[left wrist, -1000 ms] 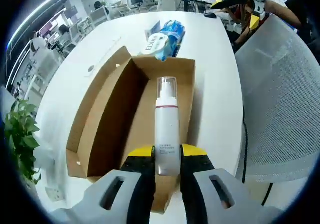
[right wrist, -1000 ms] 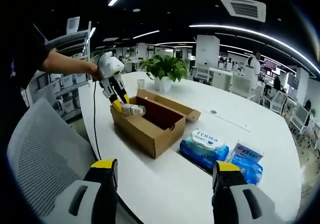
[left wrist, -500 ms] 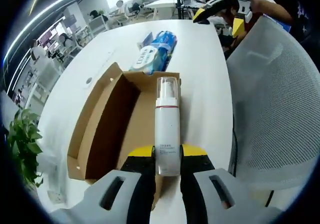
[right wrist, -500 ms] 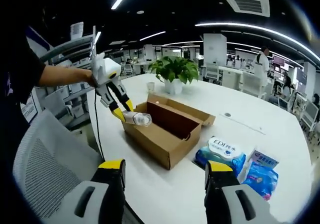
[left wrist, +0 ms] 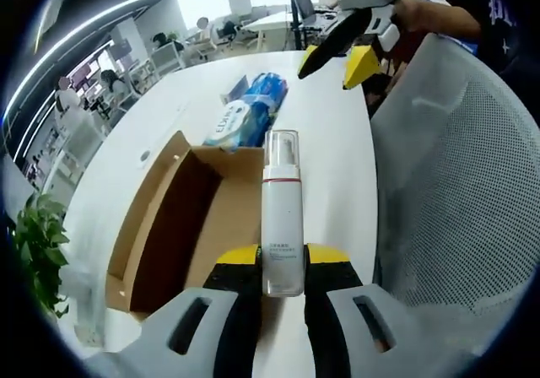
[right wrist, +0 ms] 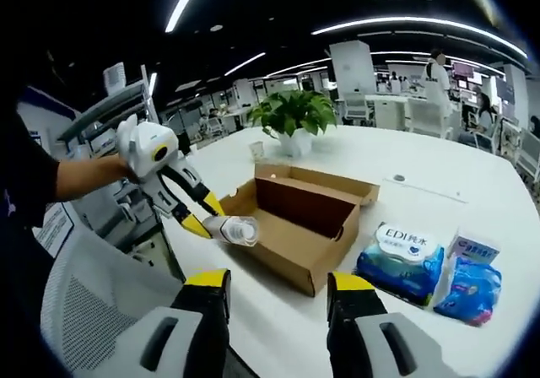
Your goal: Operate the shoe box by opening the lid, removing the specified soft item, and placing it in the target area until the item is outside and the box remains undamaged.
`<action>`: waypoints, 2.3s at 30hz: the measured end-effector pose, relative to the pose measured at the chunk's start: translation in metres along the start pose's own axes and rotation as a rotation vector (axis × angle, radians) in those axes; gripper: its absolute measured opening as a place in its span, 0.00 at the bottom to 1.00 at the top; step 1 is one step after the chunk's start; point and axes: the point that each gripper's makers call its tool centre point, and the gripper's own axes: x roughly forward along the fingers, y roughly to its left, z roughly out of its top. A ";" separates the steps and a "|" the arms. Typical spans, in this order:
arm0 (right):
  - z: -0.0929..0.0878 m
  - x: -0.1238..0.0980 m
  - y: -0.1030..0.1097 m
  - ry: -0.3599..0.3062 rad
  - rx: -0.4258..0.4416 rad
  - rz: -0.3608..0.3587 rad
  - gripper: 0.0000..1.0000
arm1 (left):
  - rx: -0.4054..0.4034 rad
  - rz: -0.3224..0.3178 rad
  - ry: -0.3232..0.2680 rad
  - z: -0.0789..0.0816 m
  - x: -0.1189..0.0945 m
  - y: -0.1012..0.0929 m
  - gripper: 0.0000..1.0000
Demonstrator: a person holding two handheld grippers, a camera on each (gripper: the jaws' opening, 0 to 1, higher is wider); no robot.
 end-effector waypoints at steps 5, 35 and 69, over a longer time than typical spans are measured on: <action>-0.001 0.005 0.008 -0.010 0.057 0.033 0.38 | 0.018 0.014 -0.036 0.010 0.001 -0.008 0.15; -0.012 0.014 0.041 0.018 0.381 0.174 0.20 | 0.130 0.028 -0.131 0.040 0.011 -0.048 0.15; -0.006 0.002 0.044 0.065 0.480 0.188 0.12 | 0.189 0.017 -0.184 0.046 0.022 -0.048 0.18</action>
